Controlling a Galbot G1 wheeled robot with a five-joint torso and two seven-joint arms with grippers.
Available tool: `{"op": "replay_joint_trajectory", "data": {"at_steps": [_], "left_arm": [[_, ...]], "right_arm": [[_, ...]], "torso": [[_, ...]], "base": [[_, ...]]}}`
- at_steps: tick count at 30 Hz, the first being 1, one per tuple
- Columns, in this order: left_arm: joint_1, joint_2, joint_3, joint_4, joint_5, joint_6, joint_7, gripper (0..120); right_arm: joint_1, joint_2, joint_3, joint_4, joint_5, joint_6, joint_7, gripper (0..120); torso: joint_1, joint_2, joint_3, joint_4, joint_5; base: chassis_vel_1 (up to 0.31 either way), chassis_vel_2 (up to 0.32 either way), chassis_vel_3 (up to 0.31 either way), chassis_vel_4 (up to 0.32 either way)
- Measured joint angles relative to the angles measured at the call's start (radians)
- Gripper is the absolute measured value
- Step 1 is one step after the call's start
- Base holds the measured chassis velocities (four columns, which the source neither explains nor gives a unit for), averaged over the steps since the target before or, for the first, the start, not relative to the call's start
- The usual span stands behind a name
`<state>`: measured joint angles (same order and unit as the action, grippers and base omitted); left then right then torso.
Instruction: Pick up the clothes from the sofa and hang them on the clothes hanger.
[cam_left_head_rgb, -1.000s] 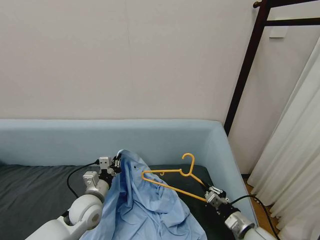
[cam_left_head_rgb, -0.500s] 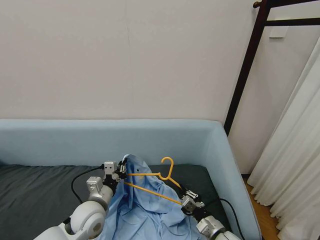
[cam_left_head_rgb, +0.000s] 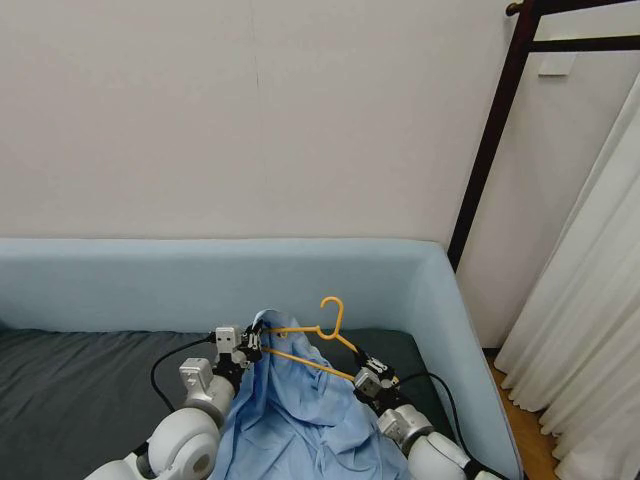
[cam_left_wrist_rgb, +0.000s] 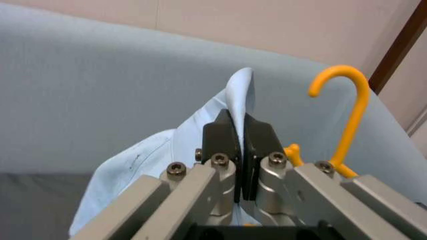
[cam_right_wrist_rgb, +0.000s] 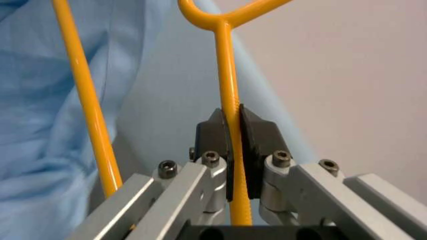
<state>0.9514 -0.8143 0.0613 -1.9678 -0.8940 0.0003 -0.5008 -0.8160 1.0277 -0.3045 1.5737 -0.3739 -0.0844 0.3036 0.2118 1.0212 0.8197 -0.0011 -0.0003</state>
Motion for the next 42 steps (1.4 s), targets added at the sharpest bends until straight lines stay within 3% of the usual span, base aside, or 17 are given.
{"op": "replay_joint_trajectory", "data": {"at_steps": [2,8,18,21,32,42], "left_arm": [[-0.005,0.0,0.003,0.002,0.014,0.0,0.0,0],[-0.004,0.008,0.005,-0.009,0.02,0.002,0.002,0],[0.004,0.003,0.043,-0.006,0.085,0.001,0.037,0],[0.007,-0.007,0.051,0.014,0.096,0.001,0.032,0],[-0.001,0.009,0.081,-0.002,0.101,0.002,0.043,0],[0.103,0.008,0.06,-0.014,0.179,-0.022,0.07,0]], "right_arm": [[0.011,0.019,0.002,-0.025,-0.095,0.036,-0.003,4],[0.04,0.043,-0.02,-0.065,-0.148,0.048,-0.004,4],[0.138,0.081,-0.101,-0.104,0.014,-0.061,-0.023,4],[0.107,0.062,-0.12,-0.029,0.019,-0.074,-0.049,4],[0.095,0.039,-0.103,0.026,0.045,-0.1,-0.046,4],[0.138,0.001,-0.089,0.046,0.107,-0.112,-0.039,4]], "torso": [[0.0,0.0,0.0,0.0,0.0001],[0.0,0.0,0.0,-0.0002,0.0001],[0.0,0.0,0.0,0.0001,0.0001],[0.0,0.0,0.0,-0.0001,0.0001],[0.0,0.0,0.0,-0.0003,0.0002],[0.0,0.0,0.0,-0.0003,0.0001]], "base": [[0.0,0.0,0.0,0.0],[0.0,0.0,0.0,0.0],[0.0,0.0,0.0,0.0],[0.0,0.0,0.0,0.0],[0.0,0.0,0.0,0.0],[0.0,0.0,0.0,0.0]]}}
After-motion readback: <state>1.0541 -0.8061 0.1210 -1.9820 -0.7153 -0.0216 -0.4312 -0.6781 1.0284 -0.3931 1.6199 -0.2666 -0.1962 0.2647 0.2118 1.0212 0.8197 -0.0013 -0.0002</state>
